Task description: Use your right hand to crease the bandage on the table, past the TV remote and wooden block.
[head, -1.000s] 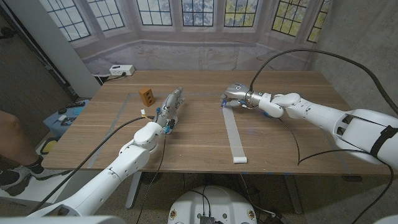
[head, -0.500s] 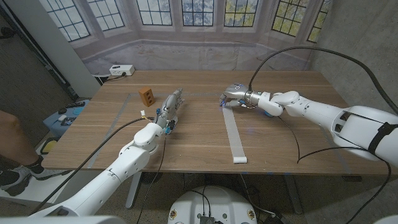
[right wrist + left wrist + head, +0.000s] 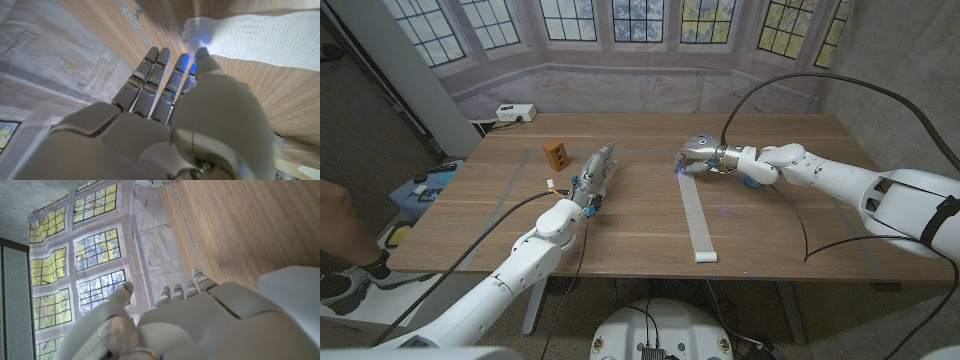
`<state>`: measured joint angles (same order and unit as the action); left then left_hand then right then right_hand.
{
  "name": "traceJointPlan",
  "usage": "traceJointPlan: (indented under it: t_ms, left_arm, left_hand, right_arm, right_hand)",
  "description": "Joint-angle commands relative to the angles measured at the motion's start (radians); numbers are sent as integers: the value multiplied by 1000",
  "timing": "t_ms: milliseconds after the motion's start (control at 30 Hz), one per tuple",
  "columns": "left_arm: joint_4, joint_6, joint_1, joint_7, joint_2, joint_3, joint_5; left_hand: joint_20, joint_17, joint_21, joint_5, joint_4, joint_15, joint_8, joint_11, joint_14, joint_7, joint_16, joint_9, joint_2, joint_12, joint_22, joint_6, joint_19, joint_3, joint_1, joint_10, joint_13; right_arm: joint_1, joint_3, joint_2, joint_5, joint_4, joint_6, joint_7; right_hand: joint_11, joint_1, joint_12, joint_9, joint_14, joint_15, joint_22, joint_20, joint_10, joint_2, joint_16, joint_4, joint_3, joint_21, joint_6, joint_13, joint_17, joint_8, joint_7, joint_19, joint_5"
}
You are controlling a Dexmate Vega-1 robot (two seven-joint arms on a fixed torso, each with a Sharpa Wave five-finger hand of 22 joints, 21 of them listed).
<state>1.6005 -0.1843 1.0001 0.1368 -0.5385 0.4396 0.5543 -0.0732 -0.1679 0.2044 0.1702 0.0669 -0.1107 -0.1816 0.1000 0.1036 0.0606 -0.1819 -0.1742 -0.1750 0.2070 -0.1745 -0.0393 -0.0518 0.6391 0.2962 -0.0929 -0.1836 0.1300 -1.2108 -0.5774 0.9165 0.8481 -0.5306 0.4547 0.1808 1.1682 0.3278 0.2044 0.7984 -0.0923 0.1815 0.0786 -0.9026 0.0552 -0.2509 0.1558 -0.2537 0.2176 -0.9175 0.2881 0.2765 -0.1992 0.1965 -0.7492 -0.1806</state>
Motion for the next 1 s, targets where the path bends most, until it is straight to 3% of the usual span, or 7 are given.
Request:
traceJointPlan:
  t_ms: [33, 567, 1000]
  left_arm:
    - [17, -2, 12, 9, -2, 4, -8]
    - [45, 4, 30, 26, -4, 7, -17]
    - [28, 3, 16, 17, 8, 14, -15]
  left_hand:
    - [-3, -2, -3, 2, -6, -3, -4, 2, -9, 4, 2, -4, -2, 1, -3, 6, -7, 0, 11, 10, -5]
    - [-3, -2, -4, 2, -11, -4, -6, 2, -11, -6, 2, -4, -2, 3, -3, 13, -7, 0, 15, 16, -6]
    - [-4, -1, -4, 2, -15, -5, -6, 1, -12, -7, 2, -4, -2, 3, -3, 16, -7, 1, 18, 18, -6]
  right_arm:
    - [19, 36, -42, 10, 79, 4, -53]
    - [5, 49, -32, 22, 74, -11, -103]
    - [-21, 41, -11, 19, 36, -20, -134]
  right_hand:
    - [2, -10, -10, 1, -6, -144, 1, 86, 15, -6, 9, -2, 3, -3, 9, 6, 3, 3, 7, 4, 1]
    - [-6, -40, -28, -5, -35, -138, 0, 70, 61, -19, 37, -6, 2, -9, 85, 18, -5, 18, 16, 25, -2]
    - [-3, -48, -31, -6, -45, -137, -1, 65, 70, -21, 43, -7, -2, -11, 102, 23, -7, 15, 18, 33, -3]
